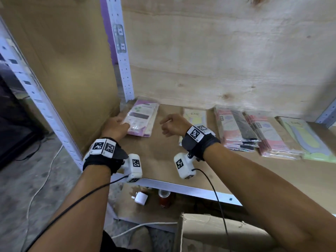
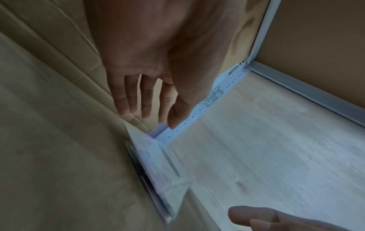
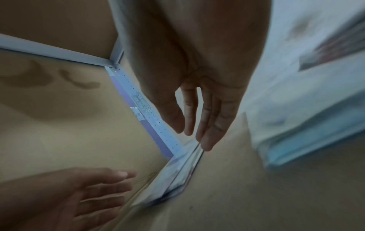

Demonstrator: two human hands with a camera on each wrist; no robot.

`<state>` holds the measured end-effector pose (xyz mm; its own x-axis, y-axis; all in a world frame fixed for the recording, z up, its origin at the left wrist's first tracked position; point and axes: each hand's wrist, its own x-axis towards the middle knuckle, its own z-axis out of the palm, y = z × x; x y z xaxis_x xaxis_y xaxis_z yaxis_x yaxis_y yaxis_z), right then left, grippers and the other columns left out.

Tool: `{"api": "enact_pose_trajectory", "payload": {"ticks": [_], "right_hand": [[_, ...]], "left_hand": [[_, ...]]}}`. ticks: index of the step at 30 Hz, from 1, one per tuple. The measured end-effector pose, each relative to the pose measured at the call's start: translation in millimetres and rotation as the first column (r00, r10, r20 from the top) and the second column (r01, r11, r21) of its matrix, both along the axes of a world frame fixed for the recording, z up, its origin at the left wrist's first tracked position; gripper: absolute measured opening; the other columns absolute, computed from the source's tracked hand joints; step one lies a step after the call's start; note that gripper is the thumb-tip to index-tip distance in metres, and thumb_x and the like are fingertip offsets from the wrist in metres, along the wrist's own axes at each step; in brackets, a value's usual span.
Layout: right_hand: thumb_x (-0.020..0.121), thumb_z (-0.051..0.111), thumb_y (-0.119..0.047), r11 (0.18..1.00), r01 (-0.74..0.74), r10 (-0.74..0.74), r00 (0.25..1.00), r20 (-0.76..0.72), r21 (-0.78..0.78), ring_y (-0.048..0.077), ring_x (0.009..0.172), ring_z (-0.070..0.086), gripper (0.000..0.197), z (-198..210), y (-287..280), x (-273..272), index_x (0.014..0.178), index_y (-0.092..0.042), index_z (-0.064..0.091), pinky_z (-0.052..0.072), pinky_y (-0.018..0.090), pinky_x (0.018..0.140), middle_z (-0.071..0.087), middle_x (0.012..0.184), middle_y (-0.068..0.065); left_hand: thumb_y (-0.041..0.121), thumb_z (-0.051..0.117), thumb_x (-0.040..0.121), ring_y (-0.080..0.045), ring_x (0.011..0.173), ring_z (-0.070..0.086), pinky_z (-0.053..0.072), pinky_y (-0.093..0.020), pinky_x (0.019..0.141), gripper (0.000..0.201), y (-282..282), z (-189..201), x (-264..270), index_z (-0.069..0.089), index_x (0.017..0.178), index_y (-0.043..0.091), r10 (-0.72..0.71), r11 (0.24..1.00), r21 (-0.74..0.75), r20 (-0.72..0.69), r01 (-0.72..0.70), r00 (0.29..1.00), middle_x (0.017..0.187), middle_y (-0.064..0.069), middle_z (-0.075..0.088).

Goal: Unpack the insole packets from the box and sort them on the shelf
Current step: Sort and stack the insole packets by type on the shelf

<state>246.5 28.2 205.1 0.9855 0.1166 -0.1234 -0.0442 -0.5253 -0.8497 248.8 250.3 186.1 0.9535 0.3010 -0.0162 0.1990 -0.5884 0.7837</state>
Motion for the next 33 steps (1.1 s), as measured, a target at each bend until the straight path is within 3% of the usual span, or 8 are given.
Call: {"api": "enact_pose_trajectory", "payload": {"ticks": [3, 6, 8, 11, 16, 21, 26, 33], "right_hand": [[0.091, 0.049, 0.008, 0.987, -0.002, 0.026, 0.988, -0.149, 0.161, 0.027, 0.062, 0.053, 0.019, -7, 26, -3, 0.098, -0.01, 0.051, 0.054, 0.037, 0.059, 0.053, 0.078, 0.015], [0.093, 0.039, 0.011, 0.96, 0.053, 0.017, 0.969, -0.245, 0.275, 0.022, 0.054, 0.033, 0.029, -9, 40, -7, 0.087, -0.017, 0.039, 0.035, 0.03, 0.044, 0.034, 0.071, 0.011], [0.094, 0.039, 0.011, 0.948, 0.093, -0.02, 0.971, -0.237, 0.304, 0.022, 0.055, 0.034, 0.039, -8, 40, -8, 0.112, -0.023, 0.045, 0.033, 0.03, 0.045, 0.039, 0.07, 0.013], [0.097, 0.044, 0.007, 0.926, 0.159, -0.074, 0.965, -0.25, 0.342, 0.023, 0.052, 0.039, 0.048, -5, 31, -9, 0.142, -0.002, 0.03, 0.038, 0.028, 0.046, 0.059, 0.063, 0.018], [0.089, 0.067, 0.001, 0.942, 0.179, -0.128, 0.973, -0.19, 0.282, 0.02, 0.053, 0.051, 0.007, 3, 5, -18, 0.085, 0.003, 0.061, 0.052, 0.026, 0.052, 0.058, 0.071, 0.016], [0.088, 0.065, 0.003, 0.935, 0.138, -0.09, 0.983, -0.157, 0.327, 0.023, 0.056, 0.057, 0.018, 22, -19, -28, 0.106, 0.004, 0.059, 0.056, 0.027, 0.048, 0.062, 0.075, 0.015], [0.092, 0.059, 0.003, 0.939, 0.059, -0.063, 0.998, 0.002, 0.34, 0.024, 0.044, 0.059, 0.003, 43, -36, -43, 0.092, 0.001, 0.058, 0.056, 0.033, 0.044, 0.06, 0.074, 0.018], [0.084, 0.07, -0.01, 0.953, -0.009, 0.182, 0.814, 0.552, -0.301, 0.013, 0.083, 0.061, 0.016, 48, -60, -60, 0.099, -0.015, 0.072, 0.047, 0.021, 0.079, 0.062, 0.097, -0.001]], "left_hand": [[0.023, 0.063, 0.09, -0.028, 0.092, 0.063, 0.042, -0.027, 0.075, 0.012, 4, -2, -3, 0.069, 0.097, 0.016, -0.145, 0.988, 0.034, -0.11, 0.149, 0.983, 0.116, -0.016, 0.069], [0.027, 0.066, 0.09, -0.029, 0.098, 0.066, 0.052, -0.034, 0.091, 0.014, 5, -5, -4, 0.07, 0.098, 0.016, -0.183, 0.983, -0.055, -0.134, 0.177, 0.974, 0.114, -0.013, 0.07], [0.026, 0.068, 0.09, -0.027, 0.1, 0.065, 0.052, -0.038, 0.097, 0.019, 3, -5, -4, 0.071, 0.105, 0.015, -0.162, 0.982, -0.122, -0.137, 0.146, 0.977, 0.108, -0.01, 0.068], [0.014, 0.063, 0.093, -0.024, 0.072, 0.06, 0.051, -0.029, 0.068, 0.01, -7, -8, -7, 0.065, 0.083, 0.015, -0.192, 0.949, -0.279, -0.139, 0.148, 0.971, 0.086, -0.012, 0.066], [0.014, 0.061, 0.094, -0.019, 0.064, 0.065, 0.051, -0.021, 0.052, 0.009, -19, -10, -10, 0.068, 0.091, 0.009, -0.239, 0.94, -0.288, -0.173, 0.183, 0.956, 0.081, -0.012, 0.072], [0.024, 0.065, 0.093, -0.025, 0.083, 0.067, 0.059, -0.038, 0.085, 0.019, -27, -7, -1, 0.07, 0.099, 0.008, -0.133, 0.938, -0.335, -0.107, 0.09, 0.985, 0.1, -0.012, 0.073], [0.049, 0.063, 0.091, -0.028, 0.073, 0.07, 0.062, -0.042, 0.073, 0.046, -46, 12, -8, 0.058, 0.105, 0.006, -0.216, 0.631, -0.768, -0.038, 0.11, 0.976, 0.099, -0.012, 0.06], [0.062, 0.081, 0.064, -0.036, 0.105, 0.071, 0.061, -0.042, 0.082, 0.09, -63, 33, -20, 0.052, 0.129, 0.005, -0.227, 0.255, -0.945, 0.147, 0.204, 0.963, 0.12, -0.022, 0.065]]}}
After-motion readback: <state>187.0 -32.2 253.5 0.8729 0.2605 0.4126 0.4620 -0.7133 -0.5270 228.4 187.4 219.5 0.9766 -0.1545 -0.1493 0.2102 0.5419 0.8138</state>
